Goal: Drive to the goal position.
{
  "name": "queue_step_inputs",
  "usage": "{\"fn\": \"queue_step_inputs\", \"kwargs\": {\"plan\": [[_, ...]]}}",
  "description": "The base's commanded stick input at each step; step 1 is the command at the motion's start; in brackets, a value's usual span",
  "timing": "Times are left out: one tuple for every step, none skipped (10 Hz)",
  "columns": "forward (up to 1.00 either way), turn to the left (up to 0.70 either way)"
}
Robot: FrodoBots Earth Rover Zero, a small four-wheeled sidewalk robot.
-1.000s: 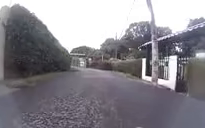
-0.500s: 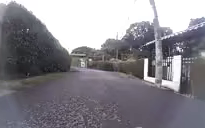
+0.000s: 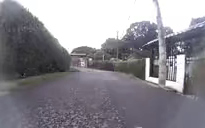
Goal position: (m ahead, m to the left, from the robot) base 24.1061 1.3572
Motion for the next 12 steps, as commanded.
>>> {"fn": "queue_step_inputs", "kwargs": {"plan": [[0.5, 0.0], [0.5, 0.0], [0.5, 0.0], [0.5, 0.0], [0.5, 0.0], [0.5, 0.0], [0.5, 0.0], [0.5, 0.0], [0.5, 0.0], [0.5, 0.0], [0.5, 0.0], [0.5, 0.0]]}}
